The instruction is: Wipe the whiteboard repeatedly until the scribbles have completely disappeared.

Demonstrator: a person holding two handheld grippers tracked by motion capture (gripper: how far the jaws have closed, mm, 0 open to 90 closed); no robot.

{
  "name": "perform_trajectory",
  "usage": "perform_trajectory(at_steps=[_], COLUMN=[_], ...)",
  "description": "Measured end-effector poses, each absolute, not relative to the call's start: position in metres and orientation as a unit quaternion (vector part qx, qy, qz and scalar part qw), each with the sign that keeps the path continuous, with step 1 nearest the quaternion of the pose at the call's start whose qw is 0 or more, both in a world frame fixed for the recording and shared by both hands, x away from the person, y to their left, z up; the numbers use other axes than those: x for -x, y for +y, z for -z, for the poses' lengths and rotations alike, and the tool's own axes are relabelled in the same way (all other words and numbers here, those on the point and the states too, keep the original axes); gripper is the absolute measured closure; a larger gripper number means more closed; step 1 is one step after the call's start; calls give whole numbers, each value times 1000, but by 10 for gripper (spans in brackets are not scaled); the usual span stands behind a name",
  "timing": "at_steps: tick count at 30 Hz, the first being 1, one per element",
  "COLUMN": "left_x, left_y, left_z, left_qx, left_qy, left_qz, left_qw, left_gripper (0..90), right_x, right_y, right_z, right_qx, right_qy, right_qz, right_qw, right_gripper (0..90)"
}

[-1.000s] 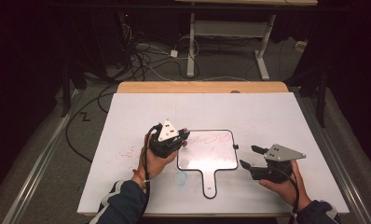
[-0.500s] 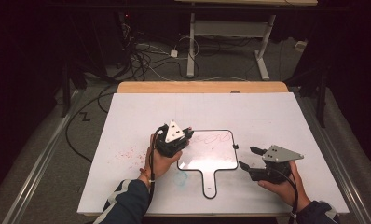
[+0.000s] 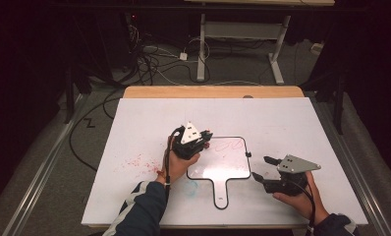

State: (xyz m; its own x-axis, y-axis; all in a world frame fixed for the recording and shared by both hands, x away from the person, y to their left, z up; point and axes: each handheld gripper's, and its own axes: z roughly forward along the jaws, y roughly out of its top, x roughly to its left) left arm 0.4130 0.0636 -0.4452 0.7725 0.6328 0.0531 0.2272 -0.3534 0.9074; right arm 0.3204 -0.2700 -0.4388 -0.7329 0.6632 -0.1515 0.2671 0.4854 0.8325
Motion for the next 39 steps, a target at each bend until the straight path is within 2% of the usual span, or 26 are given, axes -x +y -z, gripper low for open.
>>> perform_trajectory(at_steps=[7, 12, 21, 30, 39], left_x=[-408, -398, -399, -414, -421], left_y=[80, 80, 91, 46, -5], left_z=[440, 433, 434, 439, 436], left_qx=[-810, -830, -825, -811, -822], left_qy=[270, 254, 268, 263, 235], left_qz=[-181, -195, -192, -184, -179], left_qw=[488, 456, 459, 489, 487], left_gripper=[790, 790, 790, 790, 789], right_x=[-320, -320, -320, -319, -319], right_y=[-272, -272, -274, -272, -274], right_z=[438, 437, 438, 438, 438], right_qx=[-284, -285, -292, -287, -286], right_qy=[829, 829, 827, 830, 830], right_qz=[-420, -420, -418, -418, -418], right_qw=[236, 235, 236, 234, 233], right_gripper=[314, 310, 306, 306, 306])
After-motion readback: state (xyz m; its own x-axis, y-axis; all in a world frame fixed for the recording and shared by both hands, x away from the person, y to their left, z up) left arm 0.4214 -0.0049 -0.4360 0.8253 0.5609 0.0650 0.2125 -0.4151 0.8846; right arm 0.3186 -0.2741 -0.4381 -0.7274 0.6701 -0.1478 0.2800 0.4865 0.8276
